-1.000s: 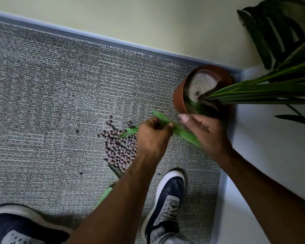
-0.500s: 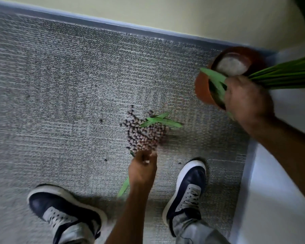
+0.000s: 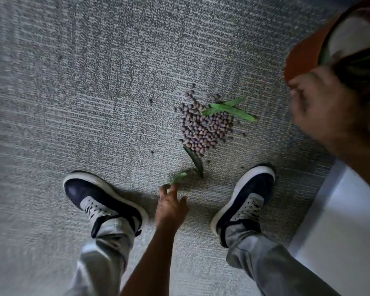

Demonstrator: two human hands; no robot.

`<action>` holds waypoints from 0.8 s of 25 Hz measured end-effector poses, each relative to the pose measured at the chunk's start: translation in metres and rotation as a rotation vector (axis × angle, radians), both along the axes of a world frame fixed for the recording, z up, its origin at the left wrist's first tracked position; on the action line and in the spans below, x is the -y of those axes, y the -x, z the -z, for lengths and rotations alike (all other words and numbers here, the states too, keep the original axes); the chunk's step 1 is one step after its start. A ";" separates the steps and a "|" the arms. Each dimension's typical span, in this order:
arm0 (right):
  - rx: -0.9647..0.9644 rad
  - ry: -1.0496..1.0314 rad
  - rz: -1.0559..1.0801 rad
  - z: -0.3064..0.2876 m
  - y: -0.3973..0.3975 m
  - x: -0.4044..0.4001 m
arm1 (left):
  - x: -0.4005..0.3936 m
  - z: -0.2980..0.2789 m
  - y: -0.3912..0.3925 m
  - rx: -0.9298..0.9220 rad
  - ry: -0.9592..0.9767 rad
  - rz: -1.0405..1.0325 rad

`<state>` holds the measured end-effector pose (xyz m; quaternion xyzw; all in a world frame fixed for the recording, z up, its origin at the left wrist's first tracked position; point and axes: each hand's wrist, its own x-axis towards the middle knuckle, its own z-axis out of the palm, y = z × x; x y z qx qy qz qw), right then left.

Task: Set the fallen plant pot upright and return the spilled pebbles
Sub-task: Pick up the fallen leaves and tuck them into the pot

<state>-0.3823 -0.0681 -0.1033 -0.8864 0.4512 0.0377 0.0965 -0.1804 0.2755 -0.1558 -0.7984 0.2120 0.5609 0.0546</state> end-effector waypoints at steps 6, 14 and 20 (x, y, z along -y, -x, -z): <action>-0.224 -0.518 -0.175 0.041 -0.056 -0.062 | 0.014 0.025 -0.009 -0.136 0.024 0.224; -0.487 -0.546 -0.162 0.064 -0.119 -0.091 | 0.026 0.031 -0.053 -0.183 0.059 0.414; -0.515 -0.591 -0.084 0.074 -0.138 -0.079 | 0.022 0.031 -0.051 -0.116 0.055 0.454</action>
